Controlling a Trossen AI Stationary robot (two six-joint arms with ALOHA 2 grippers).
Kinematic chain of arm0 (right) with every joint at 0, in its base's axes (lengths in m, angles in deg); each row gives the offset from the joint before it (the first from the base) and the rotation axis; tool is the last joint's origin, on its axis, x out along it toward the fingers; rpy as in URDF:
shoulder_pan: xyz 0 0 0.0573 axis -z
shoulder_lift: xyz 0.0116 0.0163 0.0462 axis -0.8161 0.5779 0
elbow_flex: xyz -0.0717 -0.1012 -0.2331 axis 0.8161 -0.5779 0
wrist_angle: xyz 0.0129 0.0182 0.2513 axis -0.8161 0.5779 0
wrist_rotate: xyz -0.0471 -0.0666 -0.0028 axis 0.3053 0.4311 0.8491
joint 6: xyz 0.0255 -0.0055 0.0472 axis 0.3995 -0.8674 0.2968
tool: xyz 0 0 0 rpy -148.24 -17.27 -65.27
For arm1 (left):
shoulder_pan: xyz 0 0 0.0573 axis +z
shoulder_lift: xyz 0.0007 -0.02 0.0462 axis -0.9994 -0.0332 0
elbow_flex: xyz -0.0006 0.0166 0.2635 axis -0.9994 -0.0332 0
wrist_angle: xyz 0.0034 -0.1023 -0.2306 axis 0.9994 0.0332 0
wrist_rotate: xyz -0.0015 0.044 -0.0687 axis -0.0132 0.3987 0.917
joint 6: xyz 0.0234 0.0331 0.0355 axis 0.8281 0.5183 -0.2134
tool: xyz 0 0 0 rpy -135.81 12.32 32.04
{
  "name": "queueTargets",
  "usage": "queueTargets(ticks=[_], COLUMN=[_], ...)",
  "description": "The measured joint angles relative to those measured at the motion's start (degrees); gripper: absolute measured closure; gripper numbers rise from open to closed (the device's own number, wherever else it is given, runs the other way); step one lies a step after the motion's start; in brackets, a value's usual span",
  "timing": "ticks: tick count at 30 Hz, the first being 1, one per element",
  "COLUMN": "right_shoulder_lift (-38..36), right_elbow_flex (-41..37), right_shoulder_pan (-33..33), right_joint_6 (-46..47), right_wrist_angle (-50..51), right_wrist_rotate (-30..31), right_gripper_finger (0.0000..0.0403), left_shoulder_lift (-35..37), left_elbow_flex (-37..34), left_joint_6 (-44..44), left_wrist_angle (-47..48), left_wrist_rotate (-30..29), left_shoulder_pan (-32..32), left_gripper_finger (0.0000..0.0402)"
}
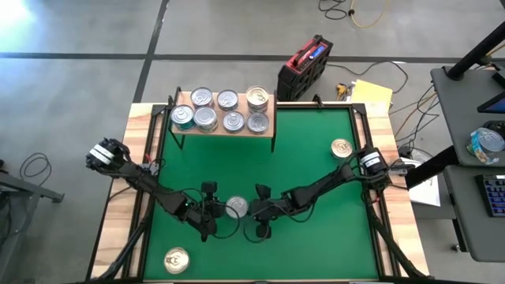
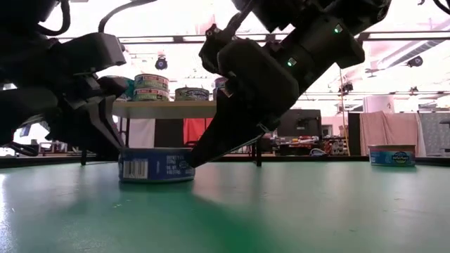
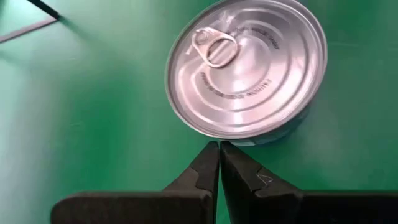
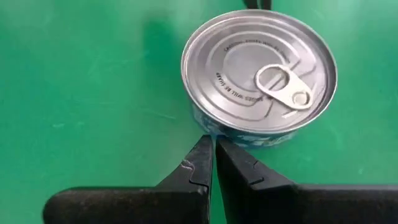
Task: Stack canned seafood by type on shelf
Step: Stack the center dark blue tuna can on top of the dark blue tuna can on the shelf
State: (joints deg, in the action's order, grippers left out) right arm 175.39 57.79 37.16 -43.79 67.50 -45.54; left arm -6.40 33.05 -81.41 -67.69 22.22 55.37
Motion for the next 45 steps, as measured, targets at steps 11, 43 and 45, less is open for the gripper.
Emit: queueTargets(ticks=[11,43,45], right_shoulder_lift=[-1.3,-7.3,-7.7], right_elbow_flex=[0.1,-0.6,-1.1], right_shoulder_pan=[1.3,12.1,12.5], right_joint_6=[13.6,21.2,21.7], right_wrist_angle=[10.3,15.0,12.9], right_wrist_rotate=[-0.1,-16.1,-17.7], right_gripper_finger=[0.0390,0.0390,0.0390], left_shoulder_lift=[4.5,0.7,0.7], left_elbow_flex=[0.3,0.4,0.1], left_joint_6=[0.4,2.5,2.4], left_wrist_angle=[2.6,-8.1,-8.3], left_wrist_rotate=[2.8,7.3,7.2], left_shoulder_pan=[-0.2,-0.1,-0.1], left_gripper_finger=[0.0401,0.0401,0.0401])
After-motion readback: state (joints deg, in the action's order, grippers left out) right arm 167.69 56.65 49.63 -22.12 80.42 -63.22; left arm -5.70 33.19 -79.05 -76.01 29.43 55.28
